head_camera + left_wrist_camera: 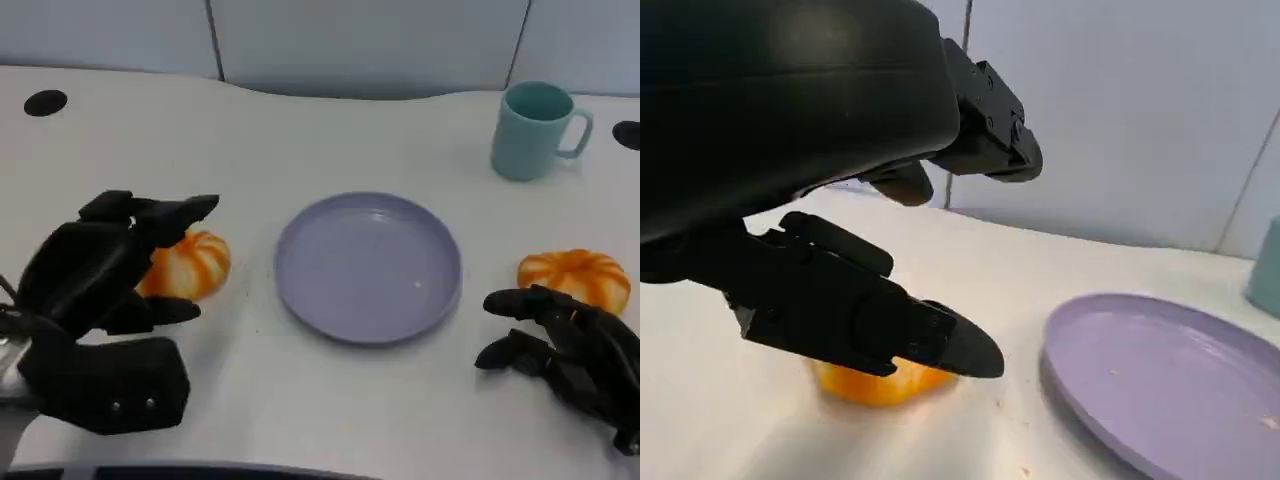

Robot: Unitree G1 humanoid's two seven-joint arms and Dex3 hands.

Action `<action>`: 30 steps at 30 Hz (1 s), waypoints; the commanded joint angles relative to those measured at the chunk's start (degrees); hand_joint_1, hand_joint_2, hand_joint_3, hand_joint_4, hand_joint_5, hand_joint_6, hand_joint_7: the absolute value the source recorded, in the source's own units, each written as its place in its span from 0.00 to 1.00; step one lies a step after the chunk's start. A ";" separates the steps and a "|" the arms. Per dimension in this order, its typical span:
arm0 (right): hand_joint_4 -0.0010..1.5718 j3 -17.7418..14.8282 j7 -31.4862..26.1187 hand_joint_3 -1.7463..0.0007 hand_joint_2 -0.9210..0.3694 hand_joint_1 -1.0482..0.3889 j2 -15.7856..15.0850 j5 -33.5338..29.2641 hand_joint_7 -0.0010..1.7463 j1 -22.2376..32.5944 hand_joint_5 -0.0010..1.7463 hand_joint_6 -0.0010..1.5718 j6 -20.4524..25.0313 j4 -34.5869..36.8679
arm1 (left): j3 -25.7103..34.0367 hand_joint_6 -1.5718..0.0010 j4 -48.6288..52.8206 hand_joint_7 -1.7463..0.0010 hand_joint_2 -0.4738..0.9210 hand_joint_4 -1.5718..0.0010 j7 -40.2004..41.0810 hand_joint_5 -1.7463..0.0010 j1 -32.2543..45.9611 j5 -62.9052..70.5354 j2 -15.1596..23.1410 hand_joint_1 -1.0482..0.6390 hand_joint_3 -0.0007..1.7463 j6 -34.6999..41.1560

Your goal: Grasp the bread from the table and place it into the plate.

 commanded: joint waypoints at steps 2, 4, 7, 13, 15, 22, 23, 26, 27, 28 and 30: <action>0.38 0.39 -0.55 0.93 0.00 0.46 0.15 -0.39 0.40 1.80 0.66 0.47 0.45 -0.26 | -3.33 0.90 -3.36 0.99 0.99 1.00 -2.43 0.87 -2.18 4.49 1.91 0.23 0.01 9.30; 0.38 0.05 0.01 0.93 0.00 0.46 0.30 0.20 0.40 1.83 0.66 0.47 0.66 -0.17 | -4.79 0.90 -2.93 0.99 0.97 0.99 -2.55 0.88 -3.48 6.07 2.23 0.23 0.00 11.59; 0.39 0.09 -0.18 0.94 0.00 0.46 0.38 0.18 0.40 1.86 0.66 0.47 0.64 -0.14 | -6.62 0.90 -2.23 0.99 0.97 1.00 -3.42 0.88 -5.04 7.38 2.71 0.22 0.00 14.27; 0.40 0.57 -0.75 0.94 0.00 0.46 0.28 -0.20 0.40 1.78 0.67 0.48 0.83 -0.44 | -10.36 0.90 4.01 1.00 0.98 1.00 -4.90 0.89 -9.77 7.88 3.60 0.21 0.00 16.42; 0.39 0.43 -0.39 0.94 0.00 0.46 0.27 0.02 0.40 1.62 0.67 0.47 0.84 0.02 | -11.60 0.90 7.65 1.00 0.98 1.00 -4.51 0.89 -11.84 7.86 3.49 0.20 0.00 16.57; 0.39 0.57 -0.42 0.95 0.00 0.46 0.00 -0.35 0.40 1.33 0.66 0.47 0.16 0.71 | -15.61 0.90 18.97 1.00 0.98 0.99 -4.23 0.88 -18.63 7.28 2.40 0.19 0.01 16.78; 0.39 0.48 -0.39 0.94 0.00 0.46 0.10 -0.14 0.40 1.40 0.67 0.48 0.44 0.46 | -16.09 0.90 20.46 1.00 0.98 0.99 -4.68 0.88 -19.62 7.06 2.10 0.20 0.01 17.22; 0.40 0.42 -0.34 0.94 0.00 0.47 0.24 0.09 0.40 1.57 0.67 0.48 0.59 0.05 | -17.27 0.90 24.14 1.00 0.97 1.00 -5.36 0.89 -22.06 6.38 1.29 0.21 0.00 18.31; 0.40 0.50 -0.48 0.94 0.00 0.46 0.23 0.01 0.40 1.64 0.67 0.48 0.59 -0.10 | -17.61 0.90 25.10 1.00 0.97 0.99 -5.35 0.89 -22.69 6.16 1.08 0.21 0.00 18.47; 0.40 0.49 -0.48 0.94 0.00 0.46 0.16 -0.08 0.40 1.62 0.67 0.48 0.31 0.21 | -18.21 0.90 26.97 1.00 0.96 0.99 -4.83 0.89 -23.79 6.24 0.64 0.22 0.00 18.52; 0.39 0.47 -0.50 0.95 0.00 0.46 -0.01 -0.16 0.39 1.54 0.67 0.48 0.31 0.68 | -19.46 0.90 31.19 1.00 0.96 0.98 -3.85 0.88 -26.22 6.46 -0.36 0.22 0.00 18.39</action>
